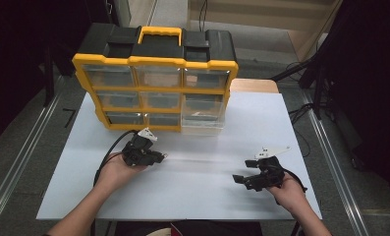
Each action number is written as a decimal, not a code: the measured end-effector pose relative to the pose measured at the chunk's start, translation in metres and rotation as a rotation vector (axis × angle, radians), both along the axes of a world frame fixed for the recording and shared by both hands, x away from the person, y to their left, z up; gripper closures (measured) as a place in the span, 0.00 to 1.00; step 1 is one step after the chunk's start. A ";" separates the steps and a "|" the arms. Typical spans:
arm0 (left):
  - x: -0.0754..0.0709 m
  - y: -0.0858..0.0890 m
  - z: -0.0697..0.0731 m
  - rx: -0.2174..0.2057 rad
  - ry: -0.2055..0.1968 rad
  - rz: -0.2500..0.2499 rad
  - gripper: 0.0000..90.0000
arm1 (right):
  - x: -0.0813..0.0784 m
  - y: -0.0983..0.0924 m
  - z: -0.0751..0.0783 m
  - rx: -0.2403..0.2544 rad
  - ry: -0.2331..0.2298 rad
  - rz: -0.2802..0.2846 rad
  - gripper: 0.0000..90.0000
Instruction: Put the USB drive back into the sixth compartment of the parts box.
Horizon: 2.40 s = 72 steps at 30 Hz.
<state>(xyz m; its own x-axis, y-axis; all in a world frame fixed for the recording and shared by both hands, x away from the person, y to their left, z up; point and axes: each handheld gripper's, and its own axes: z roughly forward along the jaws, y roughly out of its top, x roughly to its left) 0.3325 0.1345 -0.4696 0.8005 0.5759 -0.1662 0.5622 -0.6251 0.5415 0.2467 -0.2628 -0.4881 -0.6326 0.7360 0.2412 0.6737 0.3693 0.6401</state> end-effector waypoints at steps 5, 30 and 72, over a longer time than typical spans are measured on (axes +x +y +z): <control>0.001 0.003 0.003 -0.020 0.021 0.010 0.89 | 0.000 0.000 0.001 0.001 -0.004 -0.001 0.19; -0.005 0.009 0.032 -0.081 0.032 -0.004 0.89 | 0.000 -0.003 0.004 0.006 -0.029 -0.017 0.19; -0.001 0.002 0.084 -0.105 0.097 -0.050 0.89 | -0.001 -0.005 0.006 0.026 -0.035 -0.021 0.19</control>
<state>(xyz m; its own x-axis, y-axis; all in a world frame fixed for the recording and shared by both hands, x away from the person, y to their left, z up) 0.3316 0.1368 -0.3851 0.8052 0.5109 -0.3012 0.5843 -0.5965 0.5503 0.2459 -0.2680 -0.4824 -0.6258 0.7426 0.2386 0.6580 0.3383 0.6728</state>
